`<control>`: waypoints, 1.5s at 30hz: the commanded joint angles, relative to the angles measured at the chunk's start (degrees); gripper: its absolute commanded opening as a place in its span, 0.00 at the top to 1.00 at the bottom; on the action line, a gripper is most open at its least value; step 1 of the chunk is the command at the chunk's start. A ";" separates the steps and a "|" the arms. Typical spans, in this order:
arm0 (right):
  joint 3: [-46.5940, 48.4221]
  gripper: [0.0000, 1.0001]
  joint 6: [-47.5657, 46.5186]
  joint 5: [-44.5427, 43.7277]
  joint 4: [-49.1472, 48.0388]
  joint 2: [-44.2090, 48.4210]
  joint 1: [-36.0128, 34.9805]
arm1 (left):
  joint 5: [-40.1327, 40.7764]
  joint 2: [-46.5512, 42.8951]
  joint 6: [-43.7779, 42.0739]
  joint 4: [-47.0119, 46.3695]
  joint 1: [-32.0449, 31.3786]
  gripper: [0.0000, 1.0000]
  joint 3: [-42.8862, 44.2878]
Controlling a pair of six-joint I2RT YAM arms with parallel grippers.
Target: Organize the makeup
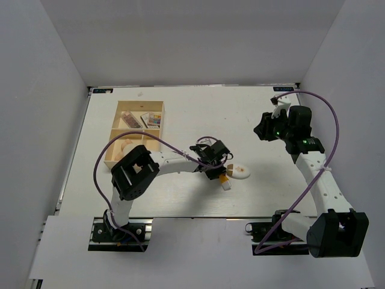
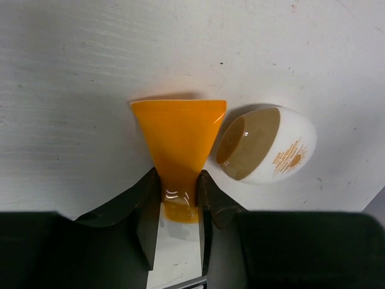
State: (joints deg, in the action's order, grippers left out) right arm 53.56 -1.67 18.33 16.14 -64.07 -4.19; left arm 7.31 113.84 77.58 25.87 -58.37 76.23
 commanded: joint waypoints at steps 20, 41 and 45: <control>-0.39 0.58 0.97 3.56 -2.08 2.64 1.37 | 33.27 -33.24 -38.29 20.00 14.32 0.75 -3.19; -0.83 0.58 0.88 5.67 -1.73 2.90 1.99 | 41.38 -23.14 -47.43 13.77 25.41 0.66 -8.11; -0.83 0.58 0.88 5.67 -1.73 2.73 1.81 | 40.94 -22.09 -47.96 13.68 25.41 0.42 -7.50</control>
State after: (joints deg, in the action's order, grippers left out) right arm 53.25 -1.41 22.92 16.14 -62.04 -2.61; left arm 46.63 92.60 30.30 41.30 -33.32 67.88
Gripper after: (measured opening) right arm 0.418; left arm 0.560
